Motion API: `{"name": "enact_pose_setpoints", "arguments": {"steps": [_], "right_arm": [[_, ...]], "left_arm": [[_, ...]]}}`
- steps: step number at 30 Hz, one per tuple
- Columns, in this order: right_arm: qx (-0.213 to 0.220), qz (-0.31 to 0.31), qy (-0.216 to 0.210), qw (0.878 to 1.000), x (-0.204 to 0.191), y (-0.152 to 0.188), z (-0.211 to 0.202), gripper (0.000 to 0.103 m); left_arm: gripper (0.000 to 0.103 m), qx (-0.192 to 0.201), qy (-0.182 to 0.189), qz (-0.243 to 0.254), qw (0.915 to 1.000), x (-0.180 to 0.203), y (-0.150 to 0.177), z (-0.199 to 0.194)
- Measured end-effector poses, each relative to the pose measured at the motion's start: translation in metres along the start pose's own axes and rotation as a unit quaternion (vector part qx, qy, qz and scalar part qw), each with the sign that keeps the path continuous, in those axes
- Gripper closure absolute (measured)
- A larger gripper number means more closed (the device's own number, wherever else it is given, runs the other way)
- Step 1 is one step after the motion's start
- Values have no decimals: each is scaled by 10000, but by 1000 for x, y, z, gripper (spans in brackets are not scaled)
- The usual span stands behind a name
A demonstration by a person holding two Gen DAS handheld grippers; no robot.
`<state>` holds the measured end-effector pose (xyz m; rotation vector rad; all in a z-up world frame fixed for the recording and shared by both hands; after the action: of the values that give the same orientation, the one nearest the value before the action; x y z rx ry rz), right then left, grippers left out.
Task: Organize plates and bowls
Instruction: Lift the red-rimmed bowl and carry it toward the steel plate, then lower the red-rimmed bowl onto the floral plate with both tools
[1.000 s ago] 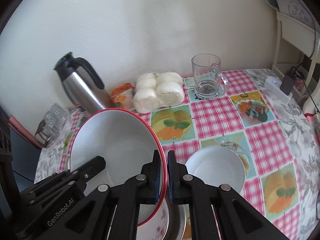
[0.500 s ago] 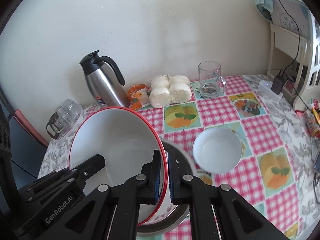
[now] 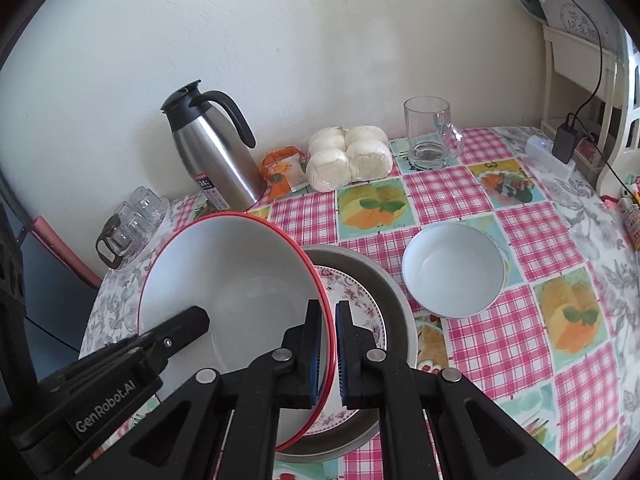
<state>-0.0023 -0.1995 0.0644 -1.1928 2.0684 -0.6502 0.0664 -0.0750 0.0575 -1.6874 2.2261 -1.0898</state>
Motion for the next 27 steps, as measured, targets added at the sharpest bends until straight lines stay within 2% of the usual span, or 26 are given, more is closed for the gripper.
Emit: {"name": "enact_pose_setpoints", "arguments": {"steps": [9,27], "right_arm": [[-329,240,-82,9991,1,11,21,95],[-567,427,-76,9975,7,15,40,94]], "left_arm": [[96,-178,-117,-166,9996,-11,2,11],[96,-449,-87,-353,9983,-20,2,36]]}}
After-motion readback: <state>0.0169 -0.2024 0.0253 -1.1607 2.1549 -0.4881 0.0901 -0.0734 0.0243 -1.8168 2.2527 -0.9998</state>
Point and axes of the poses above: each gripper's, at about its wrist camera, not at the fingertips, and z roughly the way its jaws point, x to its right, y to its underside, the point moved 2 cm from there along z, roughly the way its jaws point, and after that the axes turned 9 degrees about x, right-handed, at the moved point
